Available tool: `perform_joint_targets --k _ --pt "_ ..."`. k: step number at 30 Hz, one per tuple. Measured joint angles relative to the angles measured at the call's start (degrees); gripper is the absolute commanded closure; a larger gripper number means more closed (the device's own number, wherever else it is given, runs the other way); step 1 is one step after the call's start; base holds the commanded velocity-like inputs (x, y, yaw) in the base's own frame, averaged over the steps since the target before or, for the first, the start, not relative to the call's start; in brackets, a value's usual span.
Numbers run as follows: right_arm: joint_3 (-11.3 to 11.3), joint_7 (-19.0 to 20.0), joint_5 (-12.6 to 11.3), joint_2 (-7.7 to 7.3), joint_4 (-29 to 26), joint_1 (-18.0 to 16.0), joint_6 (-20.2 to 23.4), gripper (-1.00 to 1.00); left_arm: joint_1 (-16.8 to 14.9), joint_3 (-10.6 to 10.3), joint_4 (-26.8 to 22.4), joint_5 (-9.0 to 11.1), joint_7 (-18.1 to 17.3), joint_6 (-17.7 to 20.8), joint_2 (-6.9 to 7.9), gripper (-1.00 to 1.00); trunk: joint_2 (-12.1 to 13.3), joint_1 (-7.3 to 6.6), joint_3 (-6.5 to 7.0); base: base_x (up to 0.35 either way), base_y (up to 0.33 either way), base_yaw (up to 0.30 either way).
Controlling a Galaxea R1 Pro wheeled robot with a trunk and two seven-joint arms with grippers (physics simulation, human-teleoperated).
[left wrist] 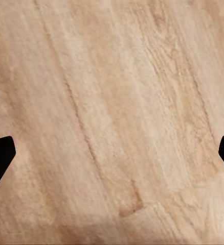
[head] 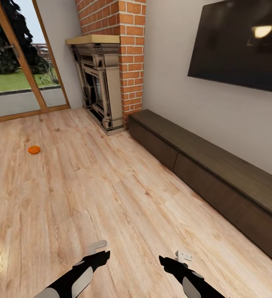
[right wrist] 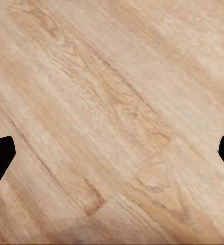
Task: Place each of the two pumpkins and all three candles from the living room inside a cabinet in the living room (use any cabinet), then make sure every cabinet is closed, and position the cauldron so it is next to a table in the living room.
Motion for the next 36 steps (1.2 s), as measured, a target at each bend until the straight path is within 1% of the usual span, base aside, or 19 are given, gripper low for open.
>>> perform_joint_targets --k 10,25,28,30,36 --pt "0.00 0.00 0.00 -0.05 0.00 0.00 0.01 -1.00 0.00 0.05 0.00 0.00 0.00 -0.06 0.00 -1.00 0.00 -0.01 0.00 0.016 0.106 -0.280" --pt "-0.15 -0.16 -0.31 -0.44 0.09 0.00 0.01 -1.00 0.00 0.09 0.01 -0.02 0.00 -0.09 0.08 -1.00 0.00 -0.01 0.00 0.091 0.104 -0.280" --pt "-1.11 -0.10 -1.58 -1.31 0.09 0.00 0.01 -1.00 0.00 0.09 0.01 -0.02 0.00 -0.09 0.08 -1.00 0.00 -0.01 0.00 0.123 0.097 -0.280" --pt "-1.22 -0.15 -2.47 -1.79 0.08 0.00 0.01 -1.00 0.00 0.09 0.01 -0.02 0.00 -0.09 0.08 -1.00 0.00 -0.01 0.00 0.134 0.098 -0.280" --pt "-1.71 -0.13 -2.86 -2.17 0.11 -0.01 0.01 -1.00 0.00 0.09 0.08 0.00 0.00 -0.02 0.15 -1.00 0.00 -0.02 0.00 0.142 0.099 -0.280"
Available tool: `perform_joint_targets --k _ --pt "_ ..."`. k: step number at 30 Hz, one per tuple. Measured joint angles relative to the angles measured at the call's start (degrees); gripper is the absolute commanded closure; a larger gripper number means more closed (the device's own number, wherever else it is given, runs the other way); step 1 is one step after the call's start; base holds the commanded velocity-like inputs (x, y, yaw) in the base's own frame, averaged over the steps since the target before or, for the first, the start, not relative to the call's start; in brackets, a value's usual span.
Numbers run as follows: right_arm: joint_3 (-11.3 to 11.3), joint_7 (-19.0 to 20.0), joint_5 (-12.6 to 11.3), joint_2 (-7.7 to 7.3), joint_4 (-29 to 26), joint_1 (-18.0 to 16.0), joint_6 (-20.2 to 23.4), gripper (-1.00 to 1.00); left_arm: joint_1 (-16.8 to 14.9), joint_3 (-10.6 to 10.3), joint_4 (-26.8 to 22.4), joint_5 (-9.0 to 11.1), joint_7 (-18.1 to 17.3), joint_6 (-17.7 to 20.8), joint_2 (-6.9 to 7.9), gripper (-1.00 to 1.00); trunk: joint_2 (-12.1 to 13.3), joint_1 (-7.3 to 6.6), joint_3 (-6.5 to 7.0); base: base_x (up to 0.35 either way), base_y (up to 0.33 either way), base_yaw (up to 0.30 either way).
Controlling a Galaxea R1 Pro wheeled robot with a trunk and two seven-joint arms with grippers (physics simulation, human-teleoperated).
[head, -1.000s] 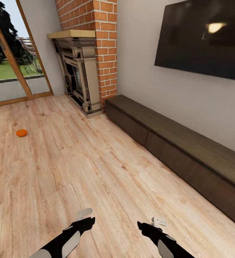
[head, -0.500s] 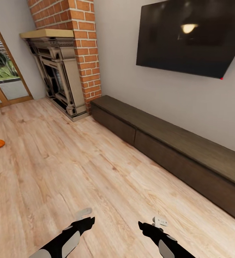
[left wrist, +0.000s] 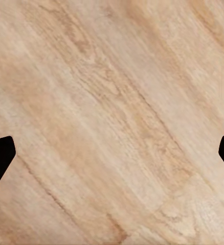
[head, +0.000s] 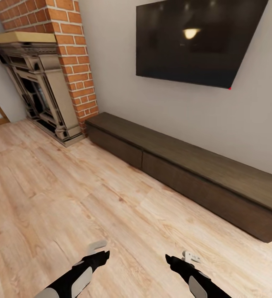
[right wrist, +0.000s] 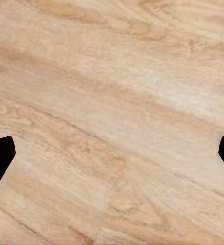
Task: Place each of the two pumpkins and all three candles from the living room inside a cabinet in the living room (use any cabinet), then make sure every cabinet is closed, and position the cauldron so it is next to a table in the living room.
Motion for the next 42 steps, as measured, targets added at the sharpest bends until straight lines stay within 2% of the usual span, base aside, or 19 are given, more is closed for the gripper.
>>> perform_joint_targets --k 7,11,17,21,25,26,29,31,33,35,37,38,39,40,42 --pt "-0.08 0.00 -0.12 -0.25 0.06 0.00 0.00 -1.00 0.00 0.04 0.01 0.06 0.00 0.01 0.02 -1.00 0.00 0.00 0.00 0.145 0.100 -0.280" --pt "-0.09 0.00 -1.57 -0.29 0.08 0.00 0.00 -1.00 0.00 0.08 0.01 0.07 0.00 -0.07 0.02 -1.00 0.00 0.00 0.00 0.145 0.100 -0.280" --pt "-0.10 0.01 -3.35 -1.23 1.29 0.00 0.00 -1.00 0.00 0.22 0.01 0.09 0.00 -0.19 0.34 -1.00 0.00 0.01 0.00 0.114 0.079 -0.280" --pt "-0.10 0.08 -5.51 -1.57 1.96 0.00 0.00 -1.00 0.00 0.21 -0.03 0.08 -0.19 0.10 1.99 -1.00 0.00 0.01 0.00 0.022 0.015 -0.280" --pt "-0.19 -0.02 -6.23 -2.06 2.76 0.00 -0.06 -1.00 -0.10 0.13 -0.35 -0.14 -0.27 0.90 2.97 -1.00 0.00 0.01 0.00 0.005 0.003 -0.280" --pt "-0.43 -0.03 -6.31 -2.26 3.06 0.00 -0.12 -1.00 -0.18 0.08 -0.48 -0.29 -0.25 1.88 3.08 -1.00 0.00 0.01 0.00 0.001 0.001 -0.280" --pt "-3.36 0.04 -6.37 -2.71 3.54 0.00 -0.15 -1.00 -0.85 0.02 -0.96 -0.68 -0.25 8.68 3.82 -1.00 0.00 0.01 0.00 0.001 0.000 -0.280" --pt "-5.54 0.10 -6.36 -3.07 3.67 0.00 -0.11 -1.00 -1.57 0.00 -2.68 -0.81 -0.31 13.62 5.16 -1.00 0.00 0.01 0.00 0.000 0.000 -0.280" --pt "-6.46 0.13 -6.36 -3.20 3.72 0.00 -0.09 -1.00 -1.83 -0.04 -4.96 -0.80 -0.36 16.30 6.34 -1.00 0.00 0.01 0.00 0.000 0.000 -0.280" --pt "-7.09 0.12 -6.36 -3.29 3.76 0.02 -0.11 -1.00 -2.02 -0.04 -8.89 -0.80 -0.41 20.17 8.58 -1.00 0.00 0.01 0.00 0.000 0.000 -0.280" --pt "-7.40 0.02 -6.36 -3.34 4.25 0.01 -0.22 -1.00 -2.08 0.02 -15.06 -0.61 -0.44 27.01 11.48 -1.00 0.00 0.01 0.01 0.000 0.000 -0.280" --pt "-7.51 -0.01 -6.36 -3.42 4.65 0.01 -0.29 -1.00 -2.09 0.18 -17.07 -0.48 -0.45 29.04 12.22 -1.00 0.00 0.01 0.00 0.000 0.000 -0.280" --pt "-7.63 -0.03 -6.37 -3.57 5.04 0.01 -0.34 -1.00 -2.08 1.18 -22.87 -0.26 -0.46 34.14 13.93 -1.00 0.00 0.01 0.01 0.000 0.000 -0.280" --pt "-7.99 -0.04 -6.41 -3.89 5.35 0.01 -0.39 -1.00 -2.00 2.18 -26.60 -0.16 -0.49 36.88 14.87 -1.00 0.00 0.01 0.01 0.000 0.000 -0.280" --pt "-9.37 -0.02 -6.77 -4.61 5.78 0.00 -0.40 -1.00 -1.80 4.31 -31.06 -0.03 -0.50 40.08 15.97 -1.00 0.00 0.01 0.00 0.000 0.000 -0.280"
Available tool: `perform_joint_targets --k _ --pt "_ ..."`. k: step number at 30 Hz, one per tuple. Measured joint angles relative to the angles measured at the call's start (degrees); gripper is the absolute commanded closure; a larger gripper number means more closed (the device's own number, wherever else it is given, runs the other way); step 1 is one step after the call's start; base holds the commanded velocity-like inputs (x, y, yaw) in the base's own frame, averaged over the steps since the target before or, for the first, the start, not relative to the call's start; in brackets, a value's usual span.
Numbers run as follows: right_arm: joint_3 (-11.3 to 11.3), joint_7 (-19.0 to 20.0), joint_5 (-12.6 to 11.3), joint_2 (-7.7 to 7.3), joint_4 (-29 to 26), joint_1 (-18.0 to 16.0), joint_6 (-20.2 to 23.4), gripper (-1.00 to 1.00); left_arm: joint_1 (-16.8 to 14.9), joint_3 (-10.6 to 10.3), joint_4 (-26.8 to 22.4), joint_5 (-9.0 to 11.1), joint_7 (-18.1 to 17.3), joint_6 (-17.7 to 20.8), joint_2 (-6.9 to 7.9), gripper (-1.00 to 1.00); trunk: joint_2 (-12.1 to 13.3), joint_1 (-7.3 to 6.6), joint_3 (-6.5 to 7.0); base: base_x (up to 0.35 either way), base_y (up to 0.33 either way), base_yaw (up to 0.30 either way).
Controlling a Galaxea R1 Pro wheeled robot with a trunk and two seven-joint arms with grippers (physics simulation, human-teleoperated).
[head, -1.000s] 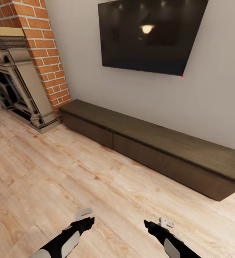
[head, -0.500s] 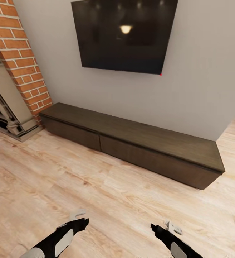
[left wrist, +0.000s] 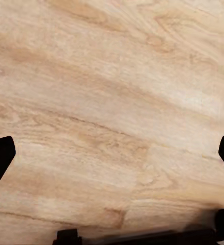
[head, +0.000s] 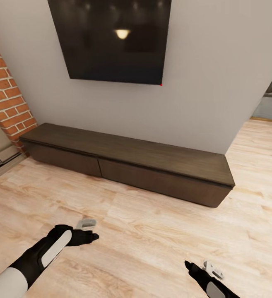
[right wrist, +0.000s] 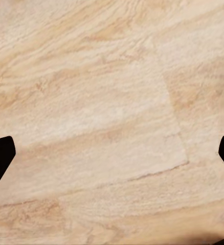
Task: Place each of the two pumpkins and all three candles from the living room inside a cabinet in the living room (use any cabinet), then make sure every cabinet is closed, and position the cauldron so it is next to a table in the living room.
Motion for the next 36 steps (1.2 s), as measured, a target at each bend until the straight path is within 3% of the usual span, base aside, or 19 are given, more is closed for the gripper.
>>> perform_joint_targets --k 2,8,24,30,36 --pt "-1.17 0.03 -0.36 -0.36 0.20 0.00 0.04 -1.00 0.09 1.46 -1.79 0.10 0.00 1.38 0.49 -1.00 0.00 0.00 0.00 0.000 0.000 -0.280" --pt "-1.97 -0.02 -0.68 -0.58 0.39 0.00 -0.14 -1.00 0.14 3.82 -3.41 0.16 -0.03 3.72 0.78 -1.00 0.00 0.00 0.00 0.000 0.000 -0.280" --pt "-2.11 -0.02 -0.73 -0.60 0.43 0.00 -0.08 -1.00 0.15 4.41 -3.87 0.44 -0.60 5.06 0.79 -1.00 0.00 -0.01 0.00 0.064 0.189 -0.280" --pt "-2.01 0.08 -0.43 -0.60 0.40 0.00 -0.20 -1.00 0.15 6.57 -3.87 3.14 -0.78 8.28 1.40 -1.00 0.00 -0.02 0.00 0.164 0.245 -0.280" --pt "-2.01 0.45 -0.01 -0.91 0.71 0.31 -0.95 -1.00 0.49 6.56 -3.70 3.90 -1.13 8.43 1.15 -1.00 -0.01 0.00 -0.14 0.118 0.132 -0.140"
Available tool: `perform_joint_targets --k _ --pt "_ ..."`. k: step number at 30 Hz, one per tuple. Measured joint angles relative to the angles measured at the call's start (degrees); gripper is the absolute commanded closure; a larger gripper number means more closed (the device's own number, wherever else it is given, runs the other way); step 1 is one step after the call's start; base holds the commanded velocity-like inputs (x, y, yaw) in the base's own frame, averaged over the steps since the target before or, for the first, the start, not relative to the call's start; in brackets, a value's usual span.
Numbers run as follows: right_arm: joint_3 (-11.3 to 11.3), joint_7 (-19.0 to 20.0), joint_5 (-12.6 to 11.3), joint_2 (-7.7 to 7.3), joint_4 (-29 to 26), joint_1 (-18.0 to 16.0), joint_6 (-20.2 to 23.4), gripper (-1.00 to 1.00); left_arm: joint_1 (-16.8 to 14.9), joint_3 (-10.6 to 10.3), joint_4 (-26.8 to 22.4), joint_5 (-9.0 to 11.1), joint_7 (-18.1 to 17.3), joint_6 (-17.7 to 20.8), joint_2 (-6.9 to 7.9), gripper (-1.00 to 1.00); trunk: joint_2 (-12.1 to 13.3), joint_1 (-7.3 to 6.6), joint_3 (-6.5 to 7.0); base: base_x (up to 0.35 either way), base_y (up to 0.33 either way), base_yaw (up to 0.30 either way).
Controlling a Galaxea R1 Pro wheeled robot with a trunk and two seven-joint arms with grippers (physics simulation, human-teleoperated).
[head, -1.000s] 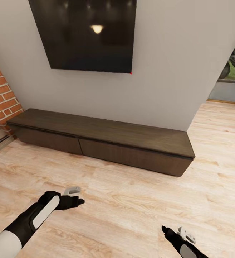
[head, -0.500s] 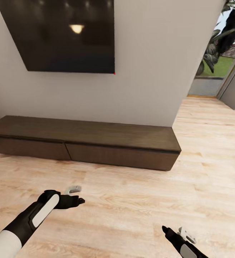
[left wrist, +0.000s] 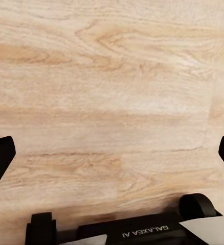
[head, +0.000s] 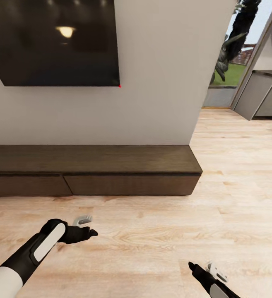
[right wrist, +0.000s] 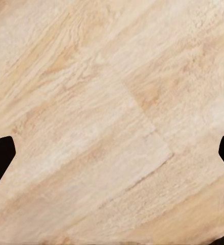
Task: Place each of the two pumpkins and all three candles from the living room inside a cabinet in the living room (use any cabinet), then make sure every cabinet is closed, and position the cauldron so it is next to a table in the living room.
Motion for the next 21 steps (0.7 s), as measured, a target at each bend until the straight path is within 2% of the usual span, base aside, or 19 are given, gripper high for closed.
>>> perform_joint_targets --k 4,5,8,12,15,18,21 --pt "-1.21 1.27 -1.38 -1.15 -0.13 -0.22 1.26 -1.00 1.31 -1.28 1.29 1.43 -1.31 -1.29 -1.30 -1.00 0.01 0.01 0.00 0.000 0.000 0.000" --pt "-1.12 1.59 -1.71 -0.82 -0.23 -0.31 1.58 -1.00 1.64 -1.61 1.17 1.47 -1.62 -1.27 -1.62 -1.00 0.01 0.01 0.00 0.000 0.000 0.000" --pt "-0.20 1.37 -0.77 0.07 -0.37 -0.38 0.63 -1.00 2.60 -0.66 0.21 0.57 -1.35 -2.25 -2.59 -1.00 0.01 0.01 0.00 0.000 0.000 0.000" --pt "0.98 0.10 0.61 0.36 -0.49 -0.43 -0.63 -1.00 2.82 0.62 -1.08 -0.61 -0.04 -3.32 -3.89 -1.00 0.01 0.01 0.00 0.000 0.000 0.000" --pt "0.98 -0.86 1.58 0.39 -0.59 -0.42 -1.58 -1.00 2.83 1.57 -2.05 -1.51 0.93 -3.34 -4.86 -1.00 0.01 0.01 0.00 0.000 0.000 0.000" --pt "0.89 0.10 1.44 0.44 -1.48 -0.42 -2.55 -1.00 2.83 1.82 -3.02 -2.38 1.89 -3.28 -5.83 -1.00 0.01 0.01 0.01 0.000 0.000 0.000" --pt "0.47 1.05 0.90 0.49 -2.45 -0.42 -2.53 -1.00 2.85 2.04 -3.98 -3.20 0.91 -3.13 -6.80 -1.00 0.01 0.01 0.01 0.000 0.000 0.000"
